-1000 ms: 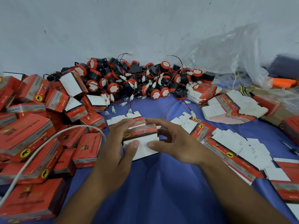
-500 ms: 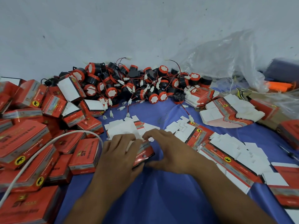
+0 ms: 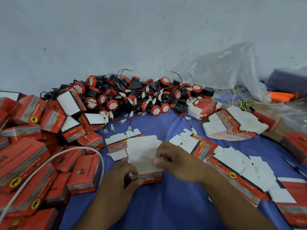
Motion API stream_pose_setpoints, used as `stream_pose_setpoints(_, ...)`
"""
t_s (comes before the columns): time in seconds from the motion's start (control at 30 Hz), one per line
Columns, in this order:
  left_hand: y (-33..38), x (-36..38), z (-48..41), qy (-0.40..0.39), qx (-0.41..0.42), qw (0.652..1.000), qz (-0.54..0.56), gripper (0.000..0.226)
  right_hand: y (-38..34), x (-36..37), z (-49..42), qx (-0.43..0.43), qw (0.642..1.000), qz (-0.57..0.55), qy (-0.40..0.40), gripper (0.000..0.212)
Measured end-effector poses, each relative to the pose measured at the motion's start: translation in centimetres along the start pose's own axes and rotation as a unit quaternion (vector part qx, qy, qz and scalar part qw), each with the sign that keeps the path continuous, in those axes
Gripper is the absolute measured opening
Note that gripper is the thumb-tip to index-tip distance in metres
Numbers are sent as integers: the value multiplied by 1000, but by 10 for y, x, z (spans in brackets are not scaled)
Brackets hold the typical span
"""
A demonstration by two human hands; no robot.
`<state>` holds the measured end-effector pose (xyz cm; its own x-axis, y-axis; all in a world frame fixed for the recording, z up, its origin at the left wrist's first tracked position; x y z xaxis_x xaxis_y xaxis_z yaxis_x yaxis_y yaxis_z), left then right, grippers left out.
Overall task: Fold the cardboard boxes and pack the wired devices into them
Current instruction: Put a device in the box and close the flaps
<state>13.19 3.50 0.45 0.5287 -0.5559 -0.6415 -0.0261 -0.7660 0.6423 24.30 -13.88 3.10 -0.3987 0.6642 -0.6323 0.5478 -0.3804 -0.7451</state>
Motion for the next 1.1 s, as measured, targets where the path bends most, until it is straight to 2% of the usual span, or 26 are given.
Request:
stream_pose_setpoints(0.03,-1,-1,-1,-3,1,1000,6,23,6,-10,-7,39,998,-41,15,44)
stream_pose_setpoints(0.07,-2,-1,-1,-5,1,1000,11,24,15,-22,-17,75,995,-36,46,56)
stream_pose_setpoints(0.1,-5,1,-1,-5,0,1000,18,26,28,-35,-30,102,991,21,88,59)
stream_pose_setpoints(0.13,-8,3,-1,-6,-5,1000,24,31,44,-48,-44,131,976,115,129,57)
stream_pose_setpoints(0.2,-12,6,1,-6,-26,999,29,42,72,-62,-64,205,931,267,141,54)
stream_pose_setpoints(0.23,-13,7,1,-4,-36,999,33,48,85,-63,-71,229,918,299,122,50)
stream_pose_setpoints(0.3,-13,7,2,0,-43,998,43,55,99,-61,-80,223,913,327,103,31)
stream_pose_setpoints(0.37,-14,9,2,5,-41,998,55,58,92,-60,-78,192,913,333,139,24)
stream_pose_setpoints(0.43,-14,10,2,6,-45,997,64,58,76,-65,-72,155,928,251,227,20)
stream_pose_setpoints(0.53,-14,10,2,4,-42,997,67,56,34,-75,-48,81,936,-18,342,17)
stream_pose_setpoints(0.63,-14,10,2,5,-38,997,70,56,-10,-85,-20,9,921,-219,323,14)
stream_pose_setpoints(0.7,-14,9,2,6,-35,997,67,57,-33,-87,-5,-35,903,-301,305,14)
stream_pose_setpoints(0.77,-13,9,2,5,-30,998,61,57,-51,-84,4,-72,889,-345,291,19)
stream_pose_setpoints(0.97,-9,7,3,9,-21,997,72,54,-90,-67,7,-154,869,-384,273,36)
stream_pose_setpoints(1.1,-9,7,3,4,-17,997,71,53,-97,-43,4,-176,878,-358,263,45)
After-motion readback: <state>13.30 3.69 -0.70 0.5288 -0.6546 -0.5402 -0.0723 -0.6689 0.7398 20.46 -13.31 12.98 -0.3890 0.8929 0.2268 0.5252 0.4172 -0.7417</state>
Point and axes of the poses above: each hand's wrist, its own z-axis away from the middle knuckle, its own x-axis out of the palm, y = z × x, the point moved 3 cm from there along -z, towards the middle knuckle, and after that the axes turned 11 degrees about y, right-handed, at the moved point
